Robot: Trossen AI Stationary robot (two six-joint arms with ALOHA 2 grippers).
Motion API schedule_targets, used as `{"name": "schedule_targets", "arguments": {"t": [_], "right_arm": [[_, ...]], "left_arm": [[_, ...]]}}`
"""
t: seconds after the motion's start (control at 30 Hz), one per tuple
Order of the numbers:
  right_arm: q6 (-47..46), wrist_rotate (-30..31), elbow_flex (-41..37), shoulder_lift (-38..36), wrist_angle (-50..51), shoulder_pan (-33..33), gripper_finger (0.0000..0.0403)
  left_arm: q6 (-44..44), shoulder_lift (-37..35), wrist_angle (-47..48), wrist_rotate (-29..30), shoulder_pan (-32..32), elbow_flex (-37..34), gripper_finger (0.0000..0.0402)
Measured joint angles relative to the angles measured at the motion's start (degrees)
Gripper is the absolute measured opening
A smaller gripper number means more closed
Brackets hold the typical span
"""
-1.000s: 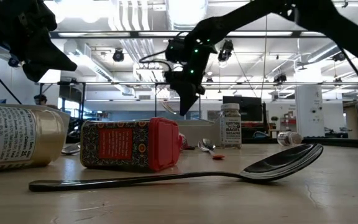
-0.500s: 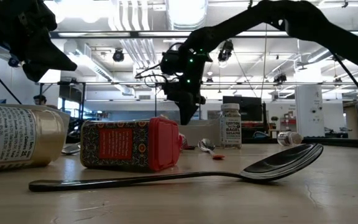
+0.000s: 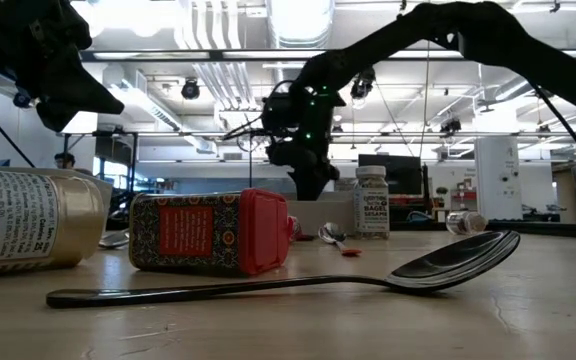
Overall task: Pick & Place Food Item
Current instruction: Put the green spoon into the right gray bin
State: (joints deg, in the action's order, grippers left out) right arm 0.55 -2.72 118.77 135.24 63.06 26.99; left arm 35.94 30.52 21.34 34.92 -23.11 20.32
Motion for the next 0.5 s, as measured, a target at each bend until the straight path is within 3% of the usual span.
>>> {"name": "schedule_targets", "arguments": {"t": [0.5], "right_arm": [[-0.4,-0.9,-2.1,0.0,0.1,0.1,0.0008]], "left_arm": [[0.0,0.0,0.0,0.0,0.0,0.0,0.0]]}}
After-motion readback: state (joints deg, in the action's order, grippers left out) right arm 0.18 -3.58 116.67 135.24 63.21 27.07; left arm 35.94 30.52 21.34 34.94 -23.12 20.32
